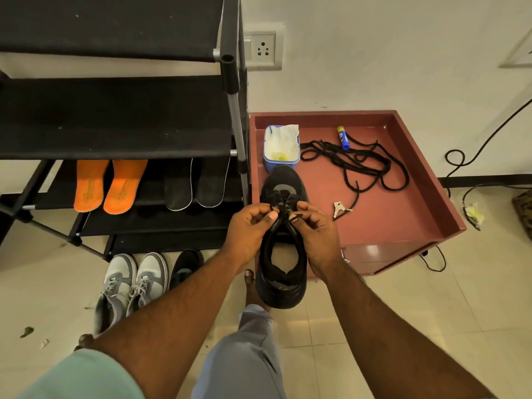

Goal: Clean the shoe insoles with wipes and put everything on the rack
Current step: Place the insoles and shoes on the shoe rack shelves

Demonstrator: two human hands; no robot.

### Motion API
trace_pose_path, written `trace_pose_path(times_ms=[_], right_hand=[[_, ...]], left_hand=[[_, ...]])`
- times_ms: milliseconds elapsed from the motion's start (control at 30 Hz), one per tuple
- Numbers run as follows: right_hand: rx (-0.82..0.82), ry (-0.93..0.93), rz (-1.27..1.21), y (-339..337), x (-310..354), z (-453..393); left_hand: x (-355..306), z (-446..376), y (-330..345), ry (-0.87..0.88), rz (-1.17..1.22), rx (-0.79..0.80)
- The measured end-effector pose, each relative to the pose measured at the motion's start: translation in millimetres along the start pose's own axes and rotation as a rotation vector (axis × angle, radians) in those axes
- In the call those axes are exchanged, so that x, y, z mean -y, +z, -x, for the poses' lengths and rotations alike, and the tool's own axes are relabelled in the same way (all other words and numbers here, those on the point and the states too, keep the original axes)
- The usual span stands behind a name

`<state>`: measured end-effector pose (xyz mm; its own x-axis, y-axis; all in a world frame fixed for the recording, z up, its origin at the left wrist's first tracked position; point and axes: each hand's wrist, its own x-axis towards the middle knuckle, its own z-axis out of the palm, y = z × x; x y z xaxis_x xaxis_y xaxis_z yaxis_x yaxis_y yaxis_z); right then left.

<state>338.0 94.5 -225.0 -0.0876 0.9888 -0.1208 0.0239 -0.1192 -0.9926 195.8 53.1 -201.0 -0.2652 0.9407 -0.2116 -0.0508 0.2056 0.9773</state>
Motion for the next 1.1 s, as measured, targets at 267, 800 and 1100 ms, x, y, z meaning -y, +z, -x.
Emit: trace_pose_path(times_ms=[267, 800, 1100], right_hand=[[-0.12, -0.026, 0.11, 11.0, 3.0, 4.6], [-0.464, 0.524, -0.226, 13.5, 14.5, 32.1], [-0.409, 0.353, 0.081, 31.6, 35.0, 21.2]], left_hand=[[6.8, -1.4, 19.3, -0.13, 0.075, -0.237], [-4.1, 21.2, 12.1, -0.235, -0.263, -0.341], [-12.5, 13.7, 36.7, -0.337, 0.199, -0.483]])
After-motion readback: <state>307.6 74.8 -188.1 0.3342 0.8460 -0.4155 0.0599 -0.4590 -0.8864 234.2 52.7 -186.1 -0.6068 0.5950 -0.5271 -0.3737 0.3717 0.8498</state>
